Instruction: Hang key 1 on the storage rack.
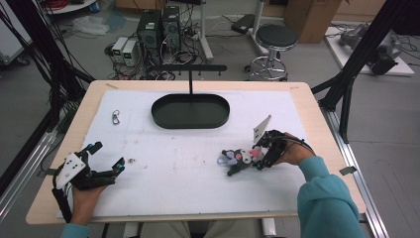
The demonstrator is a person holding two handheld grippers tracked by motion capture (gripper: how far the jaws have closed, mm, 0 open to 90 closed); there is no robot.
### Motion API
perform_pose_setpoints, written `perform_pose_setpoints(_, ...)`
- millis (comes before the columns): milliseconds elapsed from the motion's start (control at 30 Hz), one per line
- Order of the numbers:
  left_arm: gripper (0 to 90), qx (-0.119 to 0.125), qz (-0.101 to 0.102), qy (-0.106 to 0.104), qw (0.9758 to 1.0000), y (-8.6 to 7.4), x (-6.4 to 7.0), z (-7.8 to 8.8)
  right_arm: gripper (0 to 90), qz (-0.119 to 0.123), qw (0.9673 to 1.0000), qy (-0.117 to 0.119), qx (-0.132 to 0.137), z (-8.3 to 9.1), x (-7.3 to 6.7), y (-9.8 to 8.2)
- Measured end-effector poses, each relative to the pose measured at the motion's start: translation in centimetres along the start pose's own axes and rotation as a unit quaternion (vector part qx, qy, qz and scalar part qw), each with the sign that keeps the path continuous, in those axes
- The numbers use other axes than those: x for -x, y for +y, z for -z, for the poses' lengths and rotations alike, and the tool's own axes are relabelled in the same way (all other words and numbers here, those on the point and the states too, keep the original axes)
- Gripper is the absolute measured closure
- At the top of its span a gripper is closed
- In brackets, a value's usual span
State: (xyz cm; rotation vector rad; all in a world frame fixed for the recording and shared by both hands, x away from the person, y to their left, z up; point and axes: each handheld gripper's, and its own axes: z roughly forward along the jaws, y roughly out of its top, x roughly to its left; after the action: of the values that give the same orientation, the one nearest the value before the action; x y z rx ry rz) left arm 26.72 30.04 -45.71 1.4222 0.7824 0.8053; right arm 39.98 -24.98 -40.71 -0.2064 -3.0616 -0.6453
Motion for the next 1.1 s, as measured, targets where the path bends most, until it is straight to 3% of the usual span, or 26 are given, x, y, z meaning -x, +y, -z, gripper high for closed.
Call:
perform_pose_setpoints(367,1.7,0.000,0.000,0.000,1.0000,0.0,0.0,0.0,51.5,0.006,1.0000,-0.003,-0.006,0.4,-0.1,-0.1)
perform_pose_setpoints(500,1.7,0.000,0.000,0.000,1.0000,0.0,0.0,0.0,54.1,-0.007,1.0000,-0.003,-0.001,0.5,-0.2,0.0)
perform_pose_setpoints(767,1.7,0.000,0.000,0.000,1.0000,0.0,0.0,0.0,54.9,-0.032,0.9981,0.002,0.053,1.4,-0.1,0.2)
perform_pose_setpoints(867,1.7,0.000,0.000,0.000,1.0000,0.0,0.0,0.0,54.8,-0.041,0.9971,-0.006,0.063,1.7,-0.1,0.1)
perform_pose_setpoints(1000,1.7,0.000,-0.001,0.001,1.0000,0.0,0.0,0.0,54.9,-0.075,0.9938,-0.016,0.081,1.9,-0.1,0.4)
perform_pose_setpoints(1100,1.7,0.000,-0.001,0.001,1.0000,0.0,0.0,0.0,54.9,-0.080,0.9908,-0.018,0.108,2.1,0.0,0.8)
